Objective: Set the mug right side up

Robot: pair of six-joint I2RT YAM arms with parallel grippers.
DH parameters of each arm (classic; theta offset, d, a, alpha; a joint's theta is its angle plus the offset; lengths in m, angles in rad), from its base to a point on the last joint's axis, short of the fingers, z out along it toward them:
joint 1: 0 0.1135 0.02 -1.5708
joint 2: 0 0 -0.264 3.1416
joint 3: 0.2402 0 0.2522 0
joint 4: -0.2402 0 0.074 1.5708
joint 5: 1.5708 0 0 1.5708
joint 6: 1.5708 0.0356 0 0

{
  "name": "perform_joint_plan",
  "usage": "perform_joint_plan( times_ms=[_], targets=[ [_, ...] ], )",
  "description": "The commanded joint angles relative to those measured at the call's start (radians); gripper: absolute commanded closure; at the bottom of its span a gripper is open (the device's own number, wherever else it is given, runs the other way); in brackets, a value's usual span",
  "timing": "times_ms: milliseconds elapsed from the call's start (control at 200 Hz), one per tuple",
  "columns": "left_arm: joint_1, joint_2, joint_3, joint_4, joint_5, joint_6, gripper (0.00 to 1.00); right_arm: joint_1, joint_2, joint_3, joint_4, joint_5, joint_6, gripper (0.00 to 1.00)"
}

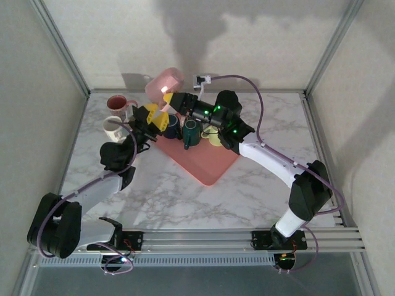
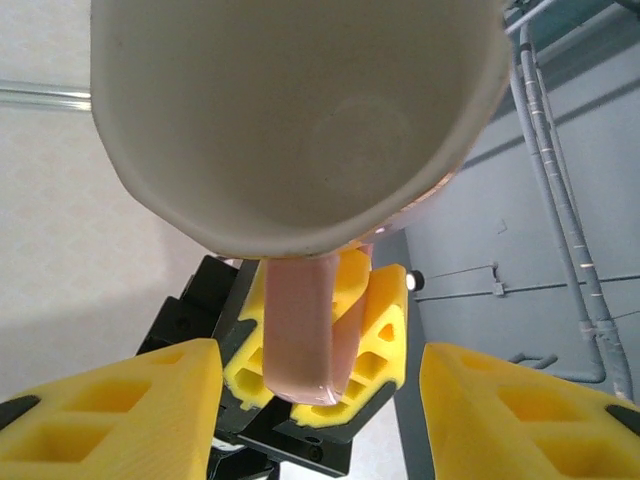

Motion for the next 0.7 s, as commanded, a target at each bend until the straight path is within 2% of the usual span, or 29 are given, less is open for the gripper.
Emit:
perform_joint_plan(
  times_ms=[0, 190, 345, 531, 641, 696],
  targets=[
    [-0.018, 0.024, 0.041, 0.136, -0.009, -0.044, 0.46, 0.002, -0.028, 0.012, 0.118, -0.027, -0.006, 1.0],
    [-0.029, 0.058, 0.07, 0.173, -0.026, -0.05, 0.49, 0.002, -0.034, 0.01, 0.114, -0.041, 0.004, 1.0],
    [-0.031, 0.084, 0.085, 0.196, -0.04, -0.053, 0.56, 0.002, -0.03, 0.004, 0.119, -0.058, 0.021, 1.0],
    [-0.034, 0.095, 0.078, 0.219, -0.054, -0.052, 0.76, 0.002, -0.035, -0.006, 0.117, -0.06, 0.028, 1.0],
    [-0.035, 0.087, 0.075, 0.172, -0.052, -0.057, 0.93, 0.003, -0.032, -0.009, 0.107, -0.061, 0.029, 1.0],
    [-0.036, 0.085, 0.072, 0.169, -0.056, -0.049, 0.99, 0.002, -0.028, -0.006, 0.106, -0.064, 0.032, 1.0]
  ],
)
